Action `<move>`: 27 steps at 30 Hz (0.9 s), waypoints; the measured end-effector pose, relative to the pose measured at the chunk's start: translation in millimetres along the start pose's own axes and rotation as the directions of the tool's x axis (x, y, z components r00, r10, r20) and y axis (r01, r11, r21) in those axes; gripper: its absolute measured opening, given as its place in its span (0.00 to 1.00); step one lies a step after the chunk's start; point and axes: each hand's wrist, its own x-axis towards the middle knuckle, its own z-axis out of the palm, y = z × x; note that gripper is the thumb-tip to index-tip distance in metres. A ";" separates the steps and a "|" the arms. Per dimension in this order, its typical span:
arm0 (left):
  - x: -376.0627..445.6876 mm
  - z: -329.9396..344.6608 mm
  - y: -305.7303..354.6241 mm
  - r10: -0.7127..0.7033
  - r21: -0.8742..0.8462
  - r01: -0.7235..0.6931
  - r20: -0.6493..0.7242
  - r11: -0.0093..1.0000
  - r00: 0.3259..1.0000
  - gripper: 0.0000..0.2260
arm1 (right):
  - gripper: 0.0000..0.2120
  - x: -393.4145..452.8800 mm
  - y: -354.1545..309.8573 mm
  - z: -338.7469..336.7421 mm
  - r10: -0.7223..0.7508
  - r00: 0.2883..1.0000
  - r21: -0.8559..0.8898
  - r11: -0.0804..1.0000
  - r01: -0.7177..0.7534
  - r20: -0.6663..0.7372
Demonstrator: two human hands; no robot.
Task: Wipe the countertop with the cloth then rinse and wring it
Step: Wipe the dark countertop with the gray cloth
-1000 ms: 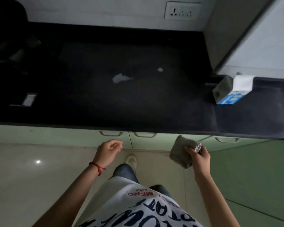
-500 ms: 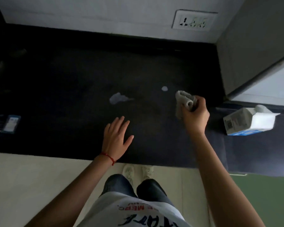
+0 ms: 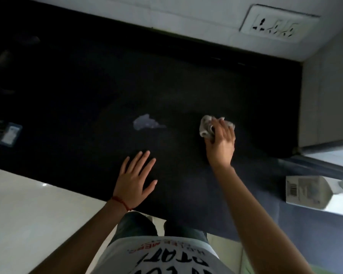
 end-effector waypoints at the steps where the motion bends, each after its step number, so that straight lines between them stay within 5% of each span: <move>1: -0.3 0.8 0.0 0.000 -0.002 0.000 -0.009 1.000 1.000 0.27 | 0.23 19.2 -2.1 2.7 0.036 0.999 0.011 0.999 -0.036 0.005; 5: -0.1 4.0 -1.3 0.008 -0.006 -0.008 -0.055 1.000 0.998 0.26 | 0.23 60.3 -14.4 7.8 0.088 0.996 0.056 0.995 -0.089 0.013; 12: 0.6 6.3 -2.6 0.006 0.001 -0.006 -0.077 1.000 0.997 0.27 | 0.25 -19.5 3.7 -3.3 -0.266 0.963 0.048 0.963 0.264 0.032; 19: 0.2 10.2 -3.6 0.019 -0.010 -0.020 -0.091 1.000 0.996 0.27 | 0.21 91.6 -8.8 12.0 0.073 0.994 0.048 0.996 -0.077 0.087; 27: -1.1 1.5 -3.1 -0.009 -0.081 -0.001 -0.115 0.997 0.993 0.25 | 0.23 -3.4 -41.1 11.6 -0.145 0.976 0.203 0.973 0.110 0.166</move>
